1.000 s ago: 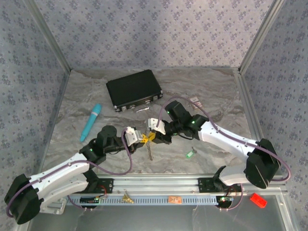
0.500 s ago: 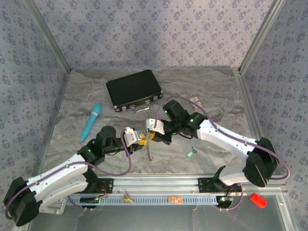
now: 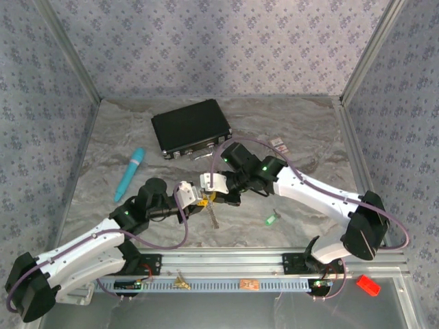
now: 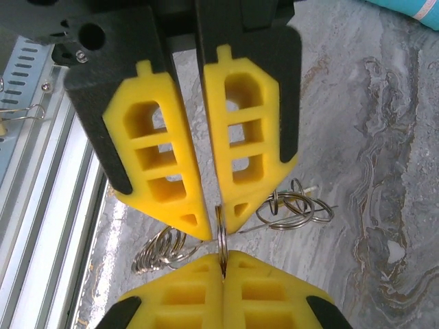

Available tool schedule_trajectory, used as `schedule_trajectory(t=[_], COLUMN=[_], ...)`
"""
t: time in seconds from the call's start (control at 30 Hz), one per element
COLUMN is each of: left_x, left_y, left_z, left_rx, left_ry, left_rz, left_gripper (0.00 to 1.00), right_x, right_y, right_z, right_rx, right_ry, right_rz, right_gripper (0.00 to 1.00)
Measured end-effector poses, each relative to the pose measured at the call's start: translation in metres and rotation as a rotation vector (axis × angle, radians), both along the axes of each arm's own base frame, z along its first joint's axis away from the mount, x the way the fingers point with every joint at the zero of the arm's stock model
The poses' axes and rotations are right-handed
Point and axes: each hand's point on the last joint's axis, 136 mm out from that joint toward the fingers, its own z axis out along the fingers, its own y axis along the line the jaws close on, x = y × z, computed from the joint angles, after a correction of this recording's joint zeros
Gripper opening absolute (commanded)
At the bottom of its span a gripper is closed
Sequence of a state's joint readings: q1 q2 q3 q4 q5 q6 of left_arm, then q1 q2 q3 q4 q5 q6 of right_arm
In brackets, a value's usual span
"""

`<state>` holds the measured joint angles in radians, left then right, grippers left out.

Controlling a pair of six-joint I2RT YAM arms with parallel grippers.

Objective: Put the keys on the keyring

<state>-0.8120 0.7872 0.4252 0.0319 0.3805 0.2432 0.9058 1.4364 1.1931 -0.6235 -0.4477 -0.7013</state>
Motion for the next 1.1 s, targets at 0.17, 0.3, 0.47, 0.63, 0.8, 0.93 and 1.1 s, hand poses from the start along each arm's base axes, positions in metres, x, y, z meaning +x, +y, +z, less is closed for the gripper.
schedule_trajectory(t=[0.17, 0.3, 0.47, 0.63, 0.8, 0.93, 1.1], left_x=[0.001, 0.001, 0.002, 0.003, 0.003, 0.003, 0.001], left_y=[0.000, 0.000, -0.002, -0.003, -0.003, -0.004, -0.005], left_z=[0.000, 0.001, 0.000, -0.001, 0.000, 0.001, 0.003], left_rx=[0.001, -0.008, -0.040, -0.077, -0.098, -0.107, -0.117], left_ry=[-0.004, -0.009, -0.010, -0.010, -0.011, -0.009, -0.007], left_rz=[0.002, 0.003, 0.012, 0.020, 0.022, 0.019, 0.008], left_gripper=[0.00, 0.00, 0.00, 0.00, 0.00, 0.00, 0.00], right_x=[0.000, 0.001, 0.005, 0.009, 0.004, 0.002, 0.002], right_y=[0.000, -0.002, -0.015, -0.015, -0.009, -0.006, -0.003], right_z=[0.000, -0.002, -0.010, -0.003, 0.003, 0.006, 0.006], right_rx=[-0.005, 0.013, 0.084, 0.165, 0.218, 0.245, 0.257], right_ry=[-0.002, 0.015, 0.080, 0.118, 0.145, 0.161, 0.183], right_rz=[0.000, -0.017, -0.070, -0.088, -0.061, -0.048, -0.043], right_gripper=[0.01, 0.25, 0.29, 0.30, 0.29, 0.23, 0.15])
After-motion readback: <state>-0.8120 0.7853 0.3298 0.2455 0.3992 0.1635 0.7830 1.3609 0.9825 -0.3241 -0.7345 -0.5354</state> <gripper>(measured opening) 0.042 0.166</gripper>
